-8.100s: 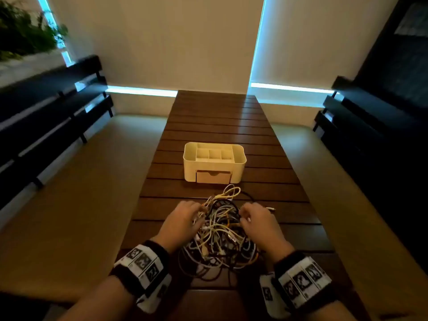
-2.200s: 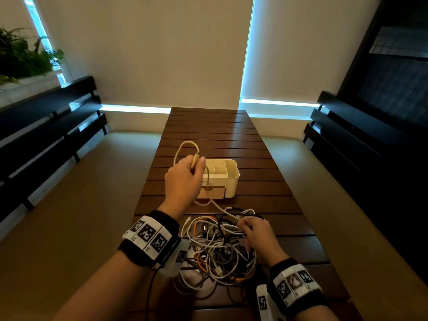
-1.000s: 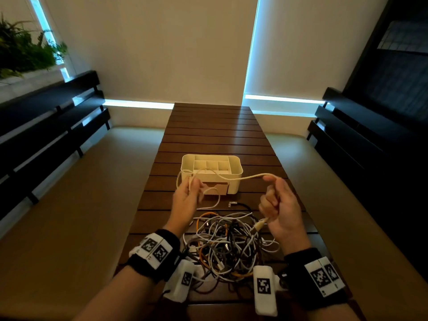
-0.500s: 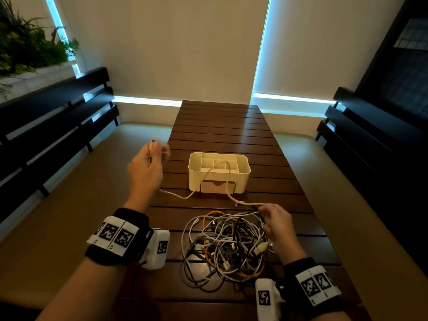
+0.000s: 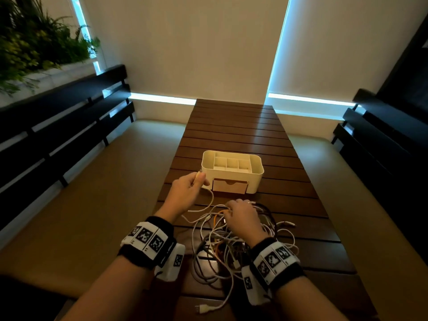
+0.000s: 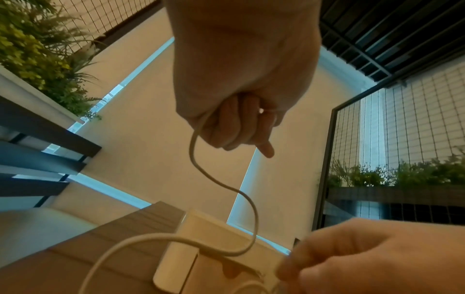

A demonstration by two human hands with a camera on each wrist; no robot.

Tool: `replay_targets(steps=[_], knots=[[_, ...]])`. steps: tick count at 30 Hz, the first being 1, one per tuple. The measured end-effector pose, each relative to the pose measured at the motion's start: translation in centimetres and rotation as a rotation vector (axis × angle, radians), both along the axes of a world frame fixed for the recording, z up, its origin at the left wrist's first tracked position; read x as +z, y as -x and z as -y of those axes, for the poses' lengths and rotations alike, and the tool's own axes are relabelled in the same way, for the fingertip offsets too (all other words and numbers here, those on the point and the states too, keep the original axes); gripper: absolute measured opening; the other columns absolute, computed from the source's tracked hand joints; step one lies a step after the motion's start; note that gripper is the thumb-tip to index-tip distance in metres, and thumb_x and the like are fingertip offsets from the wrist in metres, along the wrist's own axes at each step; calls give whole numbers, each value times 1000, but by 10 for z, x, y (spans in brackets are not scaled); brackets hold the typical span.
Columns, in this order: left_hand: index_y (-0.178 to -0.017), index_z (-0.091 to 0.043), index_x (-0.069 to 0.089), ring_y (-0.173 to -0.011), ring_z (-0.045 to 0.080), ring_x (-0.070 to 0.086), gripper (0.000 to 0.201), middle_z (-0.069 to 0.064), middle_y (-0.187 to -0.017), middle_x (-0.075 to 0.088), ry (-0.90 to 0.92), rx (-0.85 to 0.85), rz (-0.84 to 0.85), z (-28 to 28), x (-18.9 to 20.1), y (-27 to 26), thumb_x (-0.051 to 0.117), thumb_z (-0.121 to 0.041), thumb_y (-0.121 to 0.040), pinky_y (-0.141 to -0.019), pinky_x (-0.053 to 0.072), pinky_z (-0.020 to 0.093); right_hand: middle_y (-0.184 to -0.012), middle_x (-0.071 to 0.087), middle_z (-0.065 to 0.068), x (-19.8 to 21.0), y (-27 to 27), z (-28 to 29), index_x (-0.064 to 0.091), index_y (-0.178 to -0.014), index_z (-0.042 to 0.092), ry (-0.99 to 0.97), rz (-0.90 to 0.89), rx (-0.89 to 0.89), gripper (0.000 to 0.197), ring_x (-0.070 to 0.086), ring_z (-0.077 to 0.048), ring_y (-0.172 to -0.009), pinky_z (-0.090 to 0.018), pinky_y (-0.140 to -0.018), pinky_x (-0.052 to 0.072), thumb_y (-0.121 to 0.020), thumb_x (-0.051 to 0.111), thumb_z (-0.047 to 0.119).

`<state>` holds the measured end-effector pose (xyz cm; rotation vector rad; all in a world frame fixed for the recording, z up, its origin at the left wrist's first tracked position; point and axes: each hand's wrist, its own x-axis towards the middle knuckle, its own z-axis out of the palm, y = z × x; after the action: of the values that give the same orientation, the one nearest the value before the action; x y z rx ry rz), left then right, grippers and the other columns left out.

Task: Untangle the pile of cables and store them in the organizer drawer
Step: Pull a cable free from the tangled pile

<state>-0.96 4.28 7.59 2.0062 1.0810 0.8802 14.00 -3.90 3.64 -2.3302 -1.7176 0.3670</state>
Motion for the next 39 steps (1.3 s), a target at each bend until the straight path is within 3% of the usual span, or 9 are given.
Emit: replay_targets(steps=[4,9,11,13,17,20,25,30,39], knots=[[-84,-22,65,-59,6,55,36,-4,-63,59,118,-25,-1,2,-21,-6,36,-36,-101,-61,43,25,-135,47,-11,-27,13,-14,43,-133,17,335,-48,201,44,36,-33,-129,-46,-103,33,-92,48,31],[-84,-20,65,-103,20,62,47,6,-98,69,266,-191,-219,1,-74,-15,33,-51,-97,-89,49,34,-129,50,-7,-41,36,-1,58,-116,20,364,53,444,30,37,-29,-126,-52,-103,19,-88,53,26],[-109,-21,66,-122,22,50,62,9,-114,64,290,-257,-365,4,-91,-17,23,-64,-93,-107,35,45,-128,53,-6,-45,43,2,59,-119,21,370,14,542,32,40,-28,-124,-46,-103,20,-88,53,24],[-129,-23,54,-133,22,33,49,6,-131,53,249,-202,-582,6,-103,-17,24,-49,-100,-112,20,45,-124,60,-6,-47,44,2,63,-117,20,403,-109,604,31,46,-28,-119,-43,-106,25,-88,51,19],[-109,-18,55,-119,28,45,36,9,-114,61,100,-34,-666,2,-122,-5,28,-39,-101,-95,30,41,-98,67,5,-38,36,-9,72,-92,20,226,-265,335,27,53,-19,-107,-39,-101,32,-88,46,13],[-111,-20,54,-113,29,48,36,9,-112,62,130,-48,-687,1,-131,6,26,-41,-101,-93,33,40,-81,58,10,-36,32,-24,58,-71,27,-76,-357,38,30,55,-19,-100,-40,-99,37,-84,45,3],[-103,-19,55,-109,30,52,37,9,-108,64,153,-9,-682,-1,-139,18,25,-41,-101,-88,33,39,-101,63,-7,-44,43,-43,59,-99,13,-7,-103,163,17,58,-27,-98,-39,-88,46,-90,47,21],[-101,-18,55,-101,29,58,39,7,-102,67,39,141,-762,0,-134,29,24,-41,-101,-84,35,37,-109,63,-6,-61,43,-43,60,-103,15,345,137,198,33,56,-26,-106,-47,-99,30,-86,55,43],[-87,-13,56,-74,24,56,34,5,-75,60,275,236,-207,2,-147,46,32,-33,-102,-65,41,33,-115,53,-7,-64,51,-33,64,-100,19,306,120,448,33,39,-30,-118,-50,-95,22,-85,56,48]])
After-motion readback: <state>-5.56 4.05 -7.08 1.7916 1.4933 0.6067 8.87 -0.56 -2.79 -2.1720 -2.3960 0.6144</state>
